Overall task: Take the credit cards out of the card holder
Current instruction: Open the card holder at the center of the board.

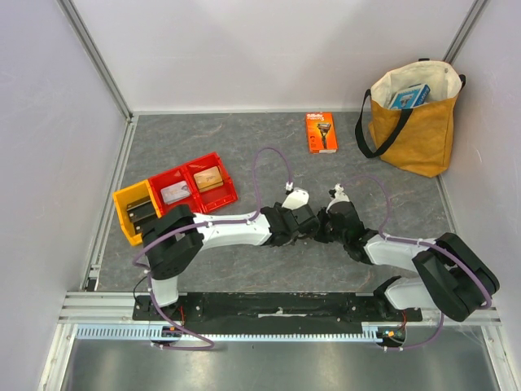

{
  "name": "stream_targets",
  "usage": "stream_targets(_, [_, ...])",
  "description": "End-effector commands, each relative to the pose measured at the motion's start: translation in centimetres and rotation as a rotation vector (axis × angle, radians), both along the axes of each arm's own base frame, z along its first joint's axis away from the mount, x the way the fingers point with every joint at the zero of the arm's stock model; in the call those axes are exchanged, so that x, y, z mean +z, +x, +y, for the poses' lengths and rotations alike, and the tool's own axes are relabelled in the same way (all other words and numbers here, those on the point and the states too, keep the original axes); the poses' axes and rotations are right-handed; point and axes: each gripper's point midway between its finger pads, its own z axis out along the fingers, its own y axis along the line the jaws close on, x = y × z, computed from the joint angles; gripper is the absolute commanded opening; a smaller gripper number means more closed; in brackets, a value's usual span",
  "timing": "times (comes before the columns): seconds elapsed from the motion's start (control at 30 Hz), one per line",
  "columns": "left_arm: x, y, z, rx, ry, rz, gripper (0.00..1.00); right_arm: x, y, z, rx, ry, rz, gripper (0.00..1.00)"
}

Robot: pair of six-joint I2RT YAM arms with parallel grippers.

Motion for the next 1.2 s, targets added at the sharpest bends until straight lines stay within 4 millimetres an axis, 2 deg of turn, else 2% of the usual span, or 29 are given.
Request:
stream_targets(0.0, [3.2,2.1,2.9,0.106,0.012,-0.105,0.53,0.8,0.4,0.2,0.061,-0.045,-0.028,0.00])
stream_targets(0.2, [4.1,3.4,3.6,0.123,0.000,-0.128,0.52,0.5,-0.2,1.0,0.145,-0.059,-0.005,0.00])
stream_targets(0.37, [3.9,4.9,5.0,0.152,0.019,-0.128,0.50,0.5,-0.5,1.4,0.184,-0.058,0.004,0.00])
stream_targets(0.53, [2.9,6.0,6.8,0.178,0.015,-0.091,0.40,0.3,-0.8,1.1,0.206,-0.090,0.021,0.00])
stream_targets(0.6, [2.2,6.1,7.2,0.182,0.009,-0.069,0.33,0.3,-0.8,0.9,0.203,-0.103,0.018,0.00])
stream_targets(0.73, [0.4,5.5,7.6,0.189,0.001,-0.006,0.32,0.0,-0.6,0.7,0.199,-0.127,0.025,0.00])
stream_targets(0.97, [-2.6,3.2,9.0,0.225,-0.056,0.104,0.32,0.1,-0.1,0.5,0.200,-0.153,0.018,0.00])
stream_targets(1.17, [-3.1,1.9,8.8,0.234,-0.142,0.162,0.33,0.5,0.3,0.3,0.197,-0.184,0.008,0.00])
